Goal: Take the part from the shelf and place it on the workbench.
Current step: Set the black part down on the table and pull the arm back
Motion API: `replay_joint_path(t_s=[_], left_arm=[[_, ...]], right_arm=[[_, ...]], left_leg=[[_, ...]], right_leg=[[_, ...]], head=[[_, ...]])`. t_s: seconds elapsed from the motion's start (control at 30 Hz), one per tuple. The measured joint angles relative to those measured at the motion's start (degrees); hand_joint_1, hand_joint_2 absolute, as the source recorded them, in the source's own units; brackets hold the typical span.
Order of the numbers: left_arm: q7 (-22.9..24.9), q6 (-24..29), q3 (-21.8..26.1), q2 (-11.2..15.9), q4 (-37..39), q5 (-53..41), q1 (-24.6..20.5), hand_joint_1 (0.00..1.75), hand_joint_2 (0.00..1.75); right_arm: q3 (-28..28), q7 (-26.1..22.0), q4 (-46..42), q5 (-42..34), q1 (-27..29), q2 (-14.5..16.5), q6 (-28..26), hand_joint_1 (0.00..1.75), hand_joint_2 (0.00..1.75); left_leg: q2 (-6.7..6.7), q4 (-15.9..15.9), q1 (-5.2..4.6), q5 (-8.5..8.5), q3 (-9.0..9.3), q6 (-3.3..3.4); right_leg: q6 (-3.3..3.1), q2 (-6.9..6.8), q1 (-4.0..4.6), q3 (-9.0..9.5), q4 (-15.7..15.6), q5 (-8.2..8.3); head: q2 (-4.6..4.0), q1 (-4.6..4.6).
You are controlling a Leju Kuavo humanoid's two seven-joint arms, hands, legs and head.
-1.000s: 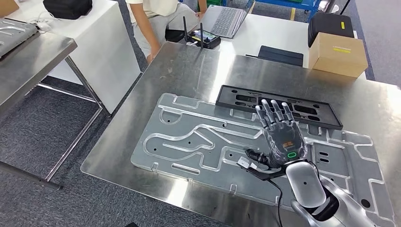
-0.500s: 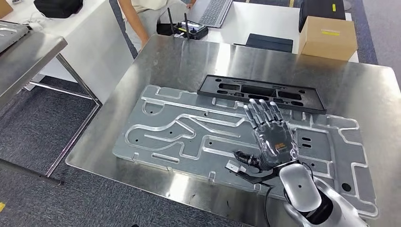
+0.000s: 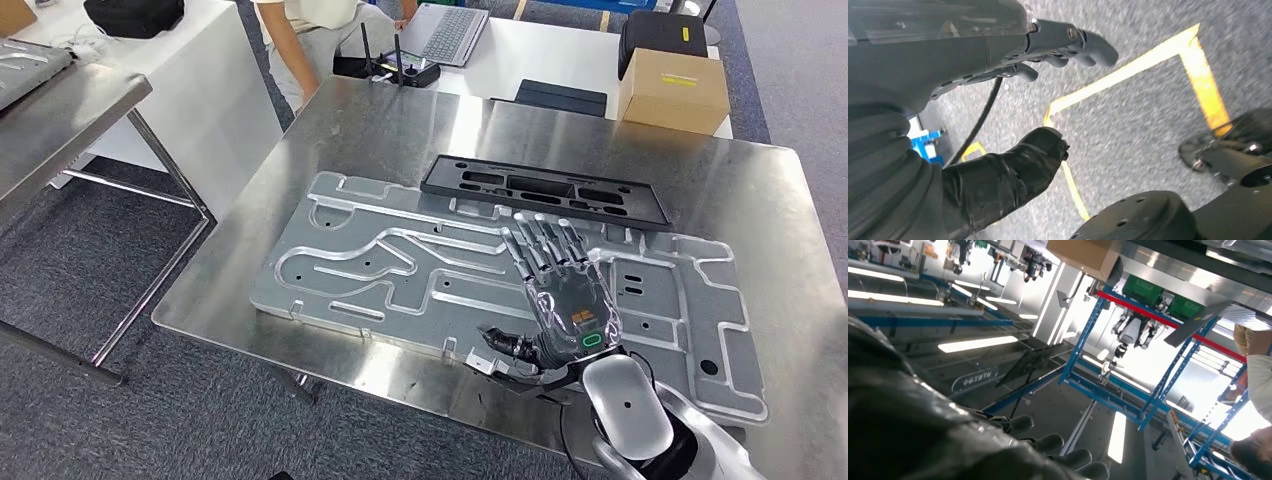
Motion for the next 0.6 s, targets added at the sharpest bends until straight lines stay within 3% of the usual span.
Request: replay_joint_path(t_s=[0.1, 0.13, 0.17, 0.23, 0.27, 0.33, 0.4, 0.43, 0.47, 0.5, 0.57, 0.6], left_arm=[[0.00, 0.00, 0.00, -0.01, 0.00, 0.02, 0.01, 0.00, 1.75], [-0.02, 0.00, 0.00, -0.05, 0.00, 0.04, 0.02, 0.00, 1.75], [-0.03, 0.00, 0.00, -0.15, 0.00, 0.06, 0.04, 0.00, 1.75], [-0.08, 0.03, 0.00, -0.31, 0.00, 0.09, 0.08, 0.00, 1.75], [-0.16, 0.07, 0.00, -0.35, 0.01, 0.11, 0.14, 0.00, 1.75], [-0.66, 0.16, -0.01, -0.31, 0.03, 0.22, 0.34, 0.00, 1.75], [-1.51, 0.14, -0.09, -0.35, 0.27, 0.42, 0.64, 0.00, 1.75], [-1.92, 0.09, -0.16, -0.40, 0.44, 0.51, 0.76, 0.00, 1.75], [-2.17, 0.04, -0.22, -0.46, 0.61, 0.60, 0.85, 0.00, 1.75], [-2.33, -0.02, -0.27, -0.52, 0.74, 0.66, 0.92, 0.00, 1.75], [-2.43, 0.01, -0.28, -0.59, 0.87, 0.80, 0.94, 0.00, 1.75], [-2.42, 0.07, -0.28, -0.59, 0.92, 0.88, 0.94, 0.00, 1.75]], right_arm=[[0.00, 0.00, 0.00, 0.00, 0.00, 0.00, -0.01, 0.00, 0.00], [0.04, 0.00, 0.00, 0.00, 0.02, 0.00, -0.01, 0.00, 0.00], [0.10, 0.00, 0.00, 0.00, 0.05, 0.00, -0.02, 0.00, 0.00], [0.22, 0.00, 0.00, 0.04, 0.08, 0.02, -0.13, 0.00, 0.00], [0.24, -0.02, -0.02, 0.22, 0.17, 0.05, -0.37, 0.00, 0.00], [0.26, -0.24, 0.03, 1.24, 0.65, 0.17, -1.71, 0.00, 0.00], [0.31, -0.60, 0.42, 3.05, 1.67, 0.62, -4.10, 0.00, 0.00], [0.35, -0.76, 0.75, 3.87, 2.24, 0.96, -5.13, 0.00, 0.00], [0.41, -0.81, 1.11, 4.46, 2.81, 1.29, -5.81, 0.00, 0.00], [0.48, -0.84, 1.42, 4.81, 3.27, 1.56, -6.15, 0.00, 0.00], [0.58, -0.86, 1.84, 5.16, 4.04, 1.92, -6.32, 0.00, 0.00], [0.60, -0.90, 1.99, 5.22, 4.35, 2.04, -6.31, 0.00, 0.00]], left_leg=[[0.03, 0.00, 0.04, 0.27, -0.32, 0.19], [0.05, 0.10, 0.10, 0.81, -1.09, 0.11], [0.09, 0.61, 0.36, 1.82, -2.93, -0.25], [0.14, 2.42, 0.94, 4.04, -7.43, -1.51], [0.13, 3.47, 1.17, 4.84, -9.19, -2.13], [-0.04, 4.33, 1.12, 5.81, -10.10, -2.81], [-0.29, 4.28, 1.28, 6.69, -10.32, -3.34], [-0.37, 4.67, 1.46, 5.94, -10.76, -3.66], [-0.42, 5.97, 1.62, 3.90, -11.42, -4.02], [-0.41, 8.44, 1.77, 0.65, -12.21, -4.36], [-0.40, 15.70, 1.96, -5.61, -13.51, -4.95], [-0.39, 19.12, 2.04, -6.78, -13.67, -5.13]], right_leg=[[0.10, 0.00, -0.06, -0.23, 1.29, -1.57], [0.38, 0.00, -0.25, -0.55, 4.01, -3.55], [0.99, -0.02, -0.61, 0.30, 6.17, -3.64], [2.52, -0.03, -1.42, 4.77, 5.87, -3.70], [2.62, 0.04, -1.50, 7.70, 2.70, -3.00], [1.70, 0.24, -1.22, 9.91, -1.43, -5.05], [0.18, 0.12, -1.12, 9.13, -1.56, -4.35], [-0.45, -0.02, -1.09, 8.50, -1.41, -3.69], [-1.05, -0.21, -1.14, 7.71, -1.43, -2.93], [-1.46, -0.35, -1.18, 6.79, -1.43, -2.11], [-1.77, -0.43, -1.12, 4.87, -1.40, -0.45], [-1.73, -0.47, -1.09, 3.84, -1.37, 0.38]], head=[[0.00, 0.01], [0.00, 0.00], [0.00, 0.00], [0.00, 0.06], [0.00, -0.04], [0.00, -0.31], [0.00, -0.42], [0.00, -0.43], [0.00, -0.54], [0.00, -0.68], [0.00, -0.96], [0.00, -0.99]])
